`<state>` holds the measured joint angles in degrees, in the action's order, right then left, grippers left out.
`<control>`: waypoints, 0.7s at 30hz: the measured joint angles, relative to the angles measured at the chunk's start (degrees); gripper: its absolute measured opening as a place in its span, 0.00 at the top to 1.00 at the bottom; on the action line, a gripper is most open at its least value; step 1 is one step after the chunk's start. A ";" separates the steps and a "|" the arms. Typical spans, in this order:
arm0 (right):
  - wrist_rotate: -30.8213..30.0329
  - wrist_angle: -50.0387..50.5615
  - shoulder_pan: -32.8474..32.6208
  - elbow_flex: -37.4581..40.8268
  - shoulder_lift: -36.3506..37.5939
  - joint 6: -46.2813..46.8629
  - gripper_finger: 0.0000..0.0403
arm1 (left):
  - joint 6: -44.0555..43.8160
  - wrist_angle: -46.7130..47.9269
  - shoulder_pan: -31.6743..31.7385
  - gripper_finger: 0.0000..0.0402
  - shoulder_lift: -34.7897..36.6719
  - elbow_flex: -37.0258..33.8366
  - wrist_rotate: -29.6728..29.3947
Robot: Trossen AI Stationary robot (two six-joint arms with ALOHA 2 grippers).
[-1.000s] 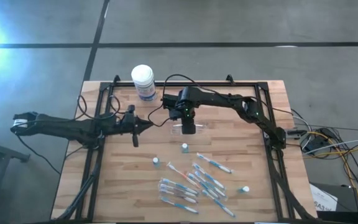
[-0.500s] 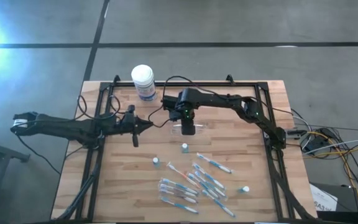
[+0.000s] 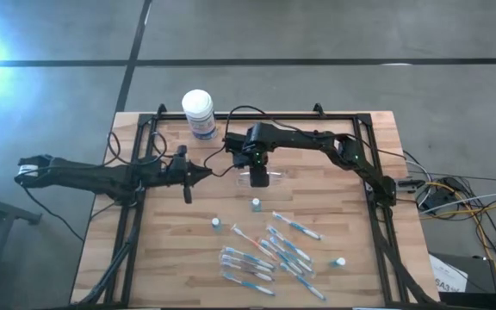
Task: Pick & Place toothbrushing station
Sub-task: Put the blue mouthwash in the transparent organizer
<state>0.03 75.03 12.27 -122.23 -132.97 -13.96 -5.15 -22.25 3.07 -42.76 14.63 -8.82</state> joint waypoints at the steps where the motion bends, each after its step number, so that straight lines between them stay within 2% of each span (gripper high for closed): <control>1: 0.02 -0.26 0.00 0.02 0.00 -0.08 0.67 | -0.01 0.07 0.00 0.92 0.00 0.00 0.00; 9: 0.00 0.02 0.00 -0.09 0.24 -1.28 0.64 | 0.00 0.38 -0.02 0.92 0.00 0.00 0.02; 21: 0.09 0.08 0.17 -0.15 2.25 -1.42 0.52 | 0.01 0.38 -0.01 0.92 0.02 0.00 0.02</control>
<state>0.12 75.11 12.44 -122.39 -130.72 -15.38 -5.14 -21.87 3.07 -42.75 14.63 -8.80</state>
